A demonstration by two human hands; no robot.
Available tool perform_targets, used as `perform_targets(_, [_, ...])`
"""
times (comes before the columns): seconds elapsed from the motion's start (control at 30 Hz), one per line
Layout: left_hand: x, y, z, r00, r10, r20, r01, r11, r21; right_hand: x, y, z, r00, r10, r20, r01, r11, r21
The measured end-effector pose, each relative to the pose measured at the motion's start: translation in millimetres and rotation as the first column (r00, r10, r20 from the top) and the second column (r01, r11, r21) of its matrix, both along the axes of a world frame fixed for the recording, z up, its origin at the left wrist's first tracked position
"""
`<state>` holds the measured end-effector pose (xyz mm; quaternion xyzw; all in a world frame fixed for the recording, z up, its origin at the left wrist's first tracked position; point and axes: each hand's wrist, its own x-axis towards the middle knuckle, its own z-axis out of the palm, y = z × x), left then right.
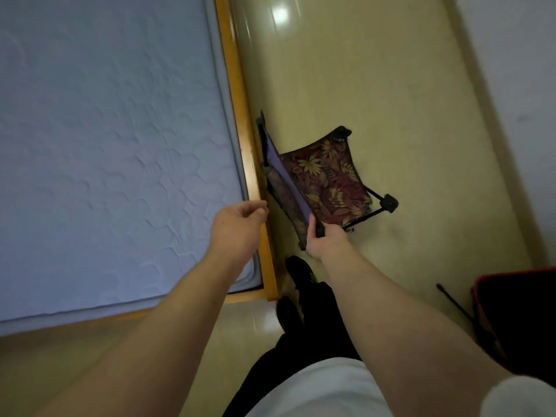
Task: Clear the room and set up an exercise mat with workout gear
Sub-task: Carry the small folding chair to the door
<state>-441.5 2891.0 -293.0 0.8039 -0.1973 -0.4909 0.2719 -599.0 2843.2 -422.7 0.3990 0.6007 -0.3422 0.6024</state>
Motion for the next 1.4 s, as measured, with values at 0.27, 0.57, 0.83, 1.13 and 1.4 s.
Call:
perform_targets(0.27, [-44,3,60,0.978,-0.034,-0.205,0.011,0.994,-0.113,-81,40,142,0.99,0.072,-0.124,-0.094,0.979,-0.181])
perform_targets(0.57, [-71,-18,104,0.567,0.316,-0.76,-0.424,0.904,0.059,-148,51,252,0.902,0.215,-0.374,-0.365,0.844,-0.394])
perform_targets(0.83, [-88,-39,103,0.543,0.638,-0.546,-0.598,0.75,0.282,-169,-3,292,0.86,0.196,-0.47,-0.456,0.709,-0.538])
perform_targets(1.13, [-124,-155,117,0.546,0.635,-0.547,-0.62,0.745,0.246,-222,-136,283,0.857,0.28,-0.432,-0.494,0.686,-0.535])
perform_targets(1.4, [-132,-270,161,0.499,0.664,-0.557,-0.645,0.714,0.273,-255,-271,306,0.83,0.375,-0.414,-0.556,0.616,-0.558])
